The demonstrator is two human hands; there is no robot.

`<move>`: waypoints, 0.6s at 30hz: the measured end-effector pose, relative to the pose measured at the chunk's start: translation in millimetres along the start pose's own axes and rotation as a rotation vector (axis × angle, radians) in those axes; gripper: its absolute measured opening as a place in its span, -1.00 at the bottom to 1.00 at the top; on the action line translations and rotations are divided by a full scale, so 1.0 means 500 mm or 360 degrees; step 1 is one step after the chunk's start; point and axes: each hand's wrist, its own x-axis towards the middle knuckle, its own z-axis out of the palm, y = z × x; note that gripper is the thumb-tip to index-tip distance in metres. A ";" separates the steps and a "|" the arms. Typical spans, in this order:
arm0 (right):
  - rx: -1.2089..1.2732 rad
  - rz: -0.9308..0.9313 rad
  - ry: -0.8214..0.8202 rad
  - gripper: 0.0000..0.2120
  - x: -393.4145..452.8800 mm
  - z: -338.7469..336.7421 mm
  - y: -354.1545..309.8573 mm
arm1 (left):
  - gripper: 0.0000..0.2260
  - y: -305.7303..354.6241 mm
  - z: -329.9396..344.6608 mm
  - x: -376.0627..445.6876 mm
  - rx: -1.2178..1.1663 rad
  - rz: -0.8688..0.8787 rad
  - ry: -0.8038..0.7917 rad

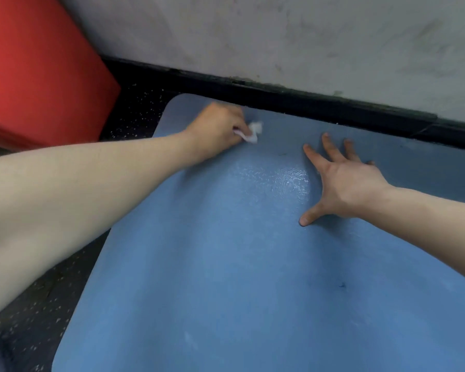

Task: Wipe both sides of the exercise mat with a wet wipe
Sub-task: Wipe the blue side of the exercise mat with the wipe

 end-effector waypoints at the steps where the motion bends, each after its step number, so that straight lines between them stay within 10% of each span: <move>1: -0.0004 0.0002 -0.0003 0.58 -0.001 -0.001 -0.002 | -0.84 -0.016 -0.009 0.003 -0.0005 -0.0210 0.0113; 7: 0.0002 0.0012 -0.0007 0.58 -0.006 -0.004 -0.005 | -0.87 0.049 0.023 -0.068 -0.0072 0.0332 -0.0217; 11: 0.0008 0.0028 -0.0020 0.59 -0.006 -0.006 -0.005 | -0.84 0.033 0.016 -0.055 -0.0102 -0.0169 0.0139; 15: 0.0018 0.0032 -0.0021 0.59 -0.006 -0.004 -0.006 | -0.85 0.116 0.057 -0.111 -0.0265 0.0372 -0.0152; 18: 0.0011 0.0041 -0.0025 0.58 -0.004 -0.003 -0.005 | -0.88 0.072 0.030 -0.083 -0.0114 0.0174 -0.0023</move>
